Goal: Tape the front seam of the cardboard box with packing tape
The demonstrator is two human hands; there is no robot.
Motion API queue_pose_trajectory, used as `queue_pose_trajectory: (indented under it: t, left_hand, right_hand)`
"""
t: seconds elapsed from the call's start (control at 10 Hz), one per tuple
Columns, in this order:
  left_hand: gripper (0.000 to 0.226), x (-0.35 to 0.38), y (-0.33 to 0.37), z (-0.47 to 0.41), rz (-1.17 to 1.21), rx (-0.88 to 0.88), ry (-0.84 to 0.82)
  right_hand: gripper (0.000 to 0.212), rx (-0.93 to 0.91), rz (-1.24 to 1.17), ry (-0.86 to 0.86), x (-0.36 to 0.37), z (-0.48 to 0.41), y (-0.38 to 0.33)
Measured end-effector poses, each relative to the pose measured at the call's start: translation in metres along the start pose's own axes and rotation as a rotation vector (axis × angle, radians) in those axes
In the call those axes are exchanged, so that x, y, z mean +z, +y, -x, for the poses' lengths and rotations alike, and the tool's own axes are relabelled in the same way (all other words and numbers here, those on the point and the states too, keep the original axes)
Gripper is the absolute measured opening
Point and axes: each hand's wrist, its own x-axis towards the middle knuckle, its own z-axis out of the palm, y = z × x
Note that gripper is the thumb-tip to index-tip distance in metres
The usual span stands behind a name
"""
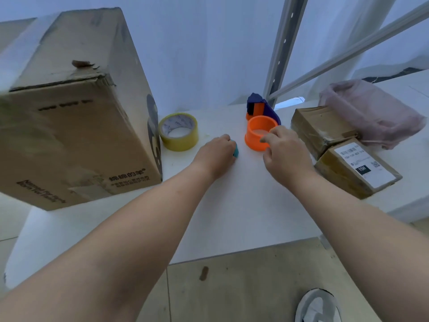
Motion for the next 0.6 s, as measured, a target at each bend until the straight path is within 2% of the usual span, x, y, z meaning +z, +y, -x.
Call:
queue_pose_trajectory:
  t: [0.1,0.2,0.3,0.4,0.5,0.6]
  left_hand:
    - [0.025,-0.003,-0.001,-0.021,-0.062,-0.006,0.009]
    - [0.026,-0.003,-0.006,-0.035,-0.252,0.032,0.072]
    - [0.025,-0.003,-0.013,-0.044,-0.349,0.024,0.105]
    - [0.027,-0.005,-0.017,-0.048,-0.341,-0.006,0.094]
    - [0.038,-0.008,-0.020,-0.044,-0.305,-0.006,0.073]
    - [0.041,-0.011,-0.021,-0.038,-0.316,0.022,0.101]
  right_hand:
    - [0.041,0.058,0.036,0.007,-0.001,-0.023,0.001]
    - [0.043,0.108,0.044,-0.081,0.007,-0.041,0.002]
    - [0.038,0.110,0.050,-0.112,0.017,-0.052,0.003]
    - [0.036,0.109,0.039,-0.094,0.022,-0.060,0.006]
    - [0.038,0.094,0.052,-0.097,0.020,-0.059,0.004]
    - [0.046,0.090,0.054,-0.068,0.014,-0.059,0.002]
